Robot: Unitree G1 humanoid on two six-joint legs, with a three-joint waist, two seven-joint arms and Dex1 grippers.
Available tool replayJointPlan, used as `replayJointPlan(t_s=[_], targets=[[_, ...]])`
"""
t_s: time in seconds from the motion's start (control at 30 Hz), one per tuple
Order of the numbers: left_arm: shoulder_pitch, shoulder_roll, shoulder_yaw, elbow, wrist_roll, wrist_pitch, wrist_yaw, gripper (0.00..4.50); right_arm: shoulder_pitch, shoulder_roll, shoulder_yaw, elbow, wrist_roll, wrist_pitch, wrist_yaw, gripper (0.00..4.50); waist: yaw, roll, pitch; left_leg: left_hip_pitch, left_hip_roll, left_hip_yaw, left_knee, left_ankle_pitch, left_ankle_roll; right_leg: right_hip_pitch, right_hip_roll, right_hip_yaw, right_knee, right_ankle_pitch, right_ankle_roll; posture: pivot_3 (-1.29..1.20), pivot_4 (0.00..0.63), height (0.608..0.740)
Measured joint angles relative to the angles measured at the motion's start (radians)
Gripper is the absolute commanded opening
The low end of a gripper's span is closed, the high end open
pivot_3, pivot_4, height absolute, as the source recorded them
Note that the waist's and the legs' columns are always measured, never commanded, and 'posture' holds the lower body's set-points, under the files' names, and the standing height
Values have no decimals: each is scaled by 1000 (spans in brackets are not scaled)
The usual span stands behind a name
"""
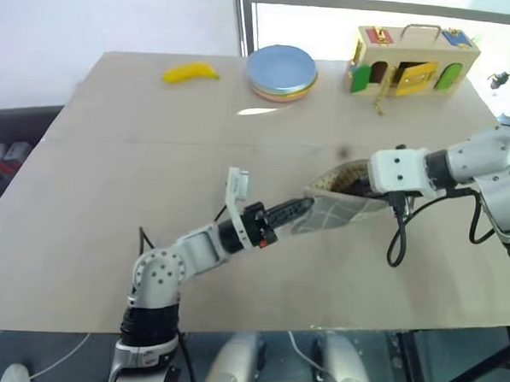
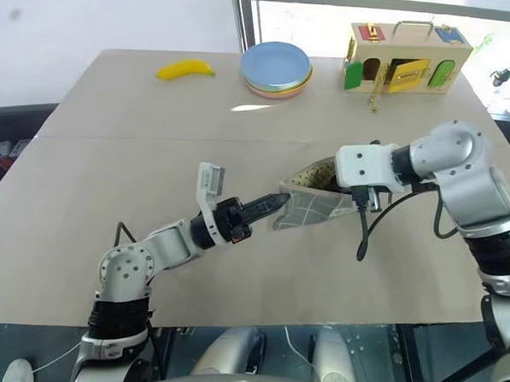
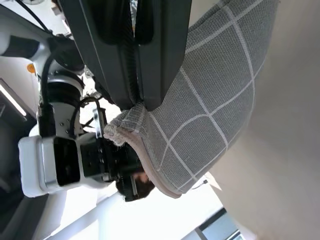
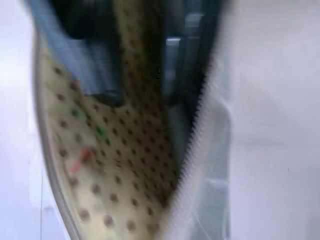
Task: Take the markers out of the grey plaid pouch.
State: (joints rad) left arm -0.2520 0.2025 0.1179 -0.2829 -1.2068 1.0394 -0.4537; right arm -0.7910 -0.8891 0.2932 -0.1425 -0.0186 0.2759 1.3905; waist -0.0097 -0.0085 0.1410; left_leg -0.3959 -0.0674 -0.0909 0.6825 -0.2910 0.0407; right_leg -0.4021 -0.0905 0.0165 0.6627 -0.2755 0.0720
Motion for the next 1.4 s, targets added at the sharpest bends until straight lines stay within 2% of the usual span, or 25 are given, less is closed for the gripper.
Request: replayJointPlan(t_s=[0.03, 0.2, 0.5, 0.73, 0.93, 0.97, 1.03, 1.2, 1.4], targets=[[4, 3, 0, 7, 2, -2, -1, 0, 0, 1, 8, 6, -15, -15, -6, 3028, 0, 0, 0, 0, 0, 0, 0, 0, 0, 0, 0, 0, 0, 0, 0, 0, 150, 740], [58, 47, -28, 29, 88, -49, -52, 0, 20, -1, 76, 26, -62, -65, 14, 3028, -1, 0, 0, 0, 0, 0, 0, 0, 0, 0, 0, 0, 0, 0, 0, 0, 150, 740], [79, 43, -65, 82, 171, -106, -95, 0, 18, 40, 144, 44, -89, -89, 44, 3028, -4, 0, 0, 1, 0, 0, 0, 0, 0, 0, 1, 0, 0, 0, 0, 0, 150, 740], [85, 30, -78, 101, 207, -138, -113, 0, -50, 118, 247, 224, -210, -199, 36, 3028, -5, 0, 0, 3, 0, 0, 0, 0, 0, 0, 1, 0, 0, 0, -1, 0, 150, 740], [88, 21, -80, 103, 222, -146, -112, 0, -91, 172, 283, 355, -279, -285, 21, 3028, -5, 0, 0, 4, 0, 0, 0, 0, 0, 1, 2, 0, 0, 0, -1, 0, 150, 740], [89, 20, -80, 103, 223, -146, -112, 0, -91, 177, 285, 364, -286, -294, 21, 2510, -4, 0, 0, 4, 0, 0, 0, 0, 0, 1, 2, 0, 0, 0, -1, 0, 150, 740], [91, 17, -80, 103, 224, -146, -110, 0, -91, 179, 288, 372, -293, -309, 22, 1871, -5, 0, 0, 5, 0, 0, 0, 0, 0, 1, 2, 0, 1, 1, -1, 0, 150, 740], [97, 13, -80, 103, 225, -146, -109, 0, -87, 182, 287, 377, -300, -326, 20, 1811, -4, 0, 0, 12, 0, 1, -3, 0, -1, 8, 2, 1, 0, 1, -1, 0, 150, 740], [99, 10, -80, 103, 226, -146, -109, 0, -78, 179, 276, 365, -294, -322, 21, 1805, -4, 0, 0, 12, 0, 1, -3, 0, -1, 7, 2, 1, 0, 1, -1, 0, 150, 740]])
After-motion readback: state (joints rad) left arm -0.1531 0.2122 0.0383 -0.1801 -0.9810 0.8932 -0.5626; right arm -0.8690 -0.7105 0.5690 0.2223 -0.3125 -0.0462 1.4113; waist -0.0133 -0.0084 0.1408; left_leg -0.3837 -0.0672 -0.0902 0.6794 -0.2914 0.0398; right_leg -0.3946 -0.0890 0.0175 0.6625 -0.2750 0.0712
